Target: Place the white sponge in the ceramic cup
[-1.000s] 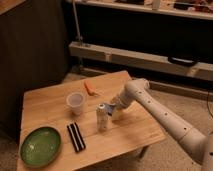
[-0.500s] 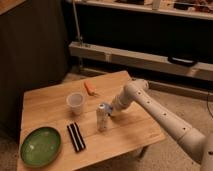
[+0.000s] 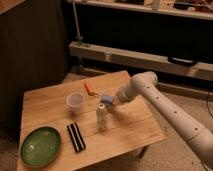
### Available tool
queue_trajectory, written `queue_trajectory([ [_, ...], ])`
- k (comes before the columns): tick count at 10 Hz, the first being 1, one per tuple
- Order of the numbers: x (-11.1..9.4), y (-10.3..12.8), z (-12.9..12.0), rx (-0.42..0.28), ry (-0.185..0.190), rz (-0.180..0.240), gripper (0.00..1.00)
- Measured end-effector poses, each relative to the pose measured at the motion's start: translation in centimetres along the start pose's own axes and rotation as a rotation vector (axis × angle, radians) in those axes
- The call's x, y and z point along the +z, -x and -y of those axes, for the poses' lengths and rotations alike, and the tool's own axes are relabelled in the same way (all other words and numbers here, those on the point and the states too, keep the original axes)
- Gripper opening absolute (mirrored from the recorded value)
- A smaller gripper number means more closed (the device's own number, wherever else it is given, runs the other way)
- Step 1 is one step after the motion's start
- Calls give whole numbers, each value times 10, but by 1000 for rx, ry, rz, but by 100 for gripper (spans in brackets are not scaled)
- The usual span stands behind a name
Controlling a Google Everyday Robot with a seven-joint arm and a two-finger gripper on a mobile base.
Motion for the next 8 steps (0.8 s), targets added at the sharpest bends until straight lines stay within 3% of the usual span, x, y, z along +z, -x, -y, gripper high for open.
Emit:
queue_trajectory([
  [2,-43,-30,-15,-47,49,-17,17],
  [4,-76,-64,-23,-132,102,-2,17],
  [6,-88,-112,-14,-291,154,65,17],
  [8,-84,-140,-5,-390,166,131,17],
])
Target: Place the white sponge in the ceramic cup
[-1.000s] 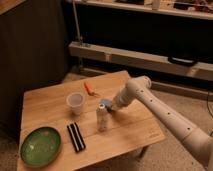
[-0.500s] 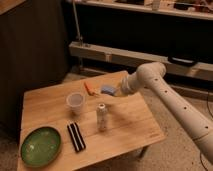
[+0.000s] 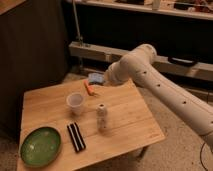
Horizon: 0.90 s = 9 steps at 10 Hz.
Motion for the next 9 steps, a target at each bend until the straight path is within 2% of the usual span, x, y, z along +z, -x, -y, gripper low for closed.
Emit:
queue_trajectory([
  [2,16,-10,9,-78,-28,51,17],
  [5,40,-31,28,-172,-100,64,17],
  [7,50,-49,36,-234,-132,72,17],
  [9,55,-55,38,-266,-151,86,17],
])
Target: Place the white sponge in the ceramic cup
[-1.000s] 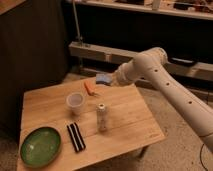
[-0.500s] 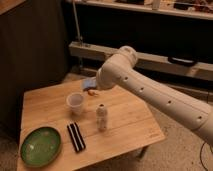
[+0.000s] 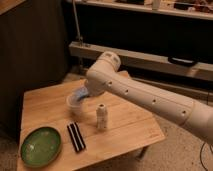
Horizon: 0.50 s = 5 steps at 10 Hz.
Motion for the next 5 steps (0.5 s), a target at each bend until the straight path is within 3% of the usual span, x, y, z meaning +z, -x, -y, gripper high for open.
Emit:
queue_trajectory([
  [2,10,-4,-4,-17,-27,8,17],
  [5,20,3,-14,-18,-37,19,17],
])
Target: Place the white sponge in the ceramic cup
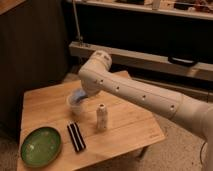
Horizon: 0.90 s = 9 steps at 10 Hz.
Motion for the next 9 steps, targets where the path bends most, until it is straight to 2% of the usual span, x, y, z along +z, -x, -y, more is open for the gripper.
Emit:
queue_trajectory([
  [9,37,-8,-1,-43,-39,30,17],
])
